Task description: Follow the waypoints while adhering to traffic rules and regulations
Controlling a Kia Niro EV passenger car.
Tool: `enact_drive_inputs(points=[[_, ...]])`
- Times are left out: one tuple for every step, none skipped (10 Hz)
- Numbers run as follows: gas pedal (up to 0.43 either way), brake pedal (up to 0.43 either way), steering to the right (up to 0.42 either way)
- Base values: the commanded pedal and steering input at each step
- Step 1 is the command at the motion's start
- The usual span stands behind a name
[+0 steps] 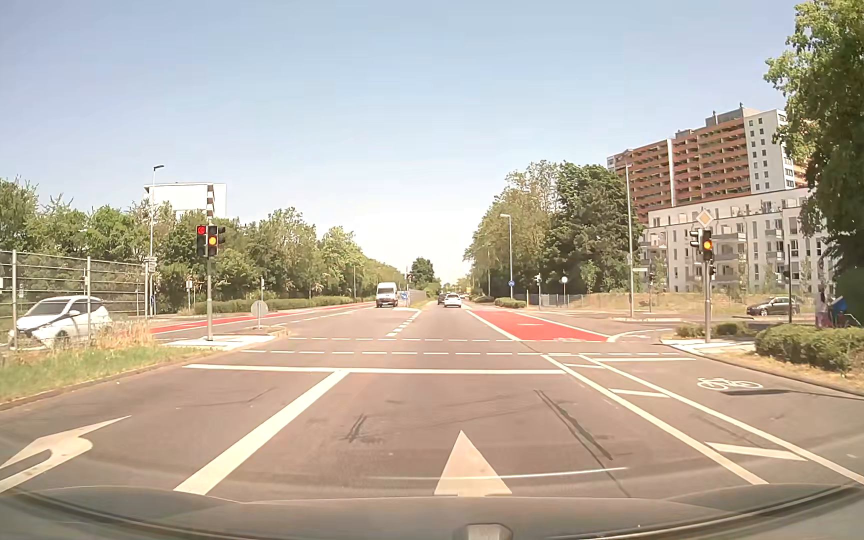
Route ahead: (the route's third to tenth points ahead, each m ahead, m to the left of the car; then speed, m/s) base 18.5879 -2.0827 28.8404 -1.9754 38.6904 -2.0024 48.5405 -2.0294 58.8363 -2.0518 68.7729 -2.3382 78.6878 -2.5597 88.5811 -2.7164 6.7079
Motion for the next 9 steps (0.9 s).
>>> enact_drive_inputs(points=[[0.0,0.549,0.0],[0.0,0.555,0.0],[0.0,0.555,-0.001],[0.0,0.555,-0.001],[0.0,0.555,-0.001],[0.0,0.549,-0.001],[0.0,0.555,-0.001],[0.0,0.549,-0.001],[0.0,0.549,-0.001]])
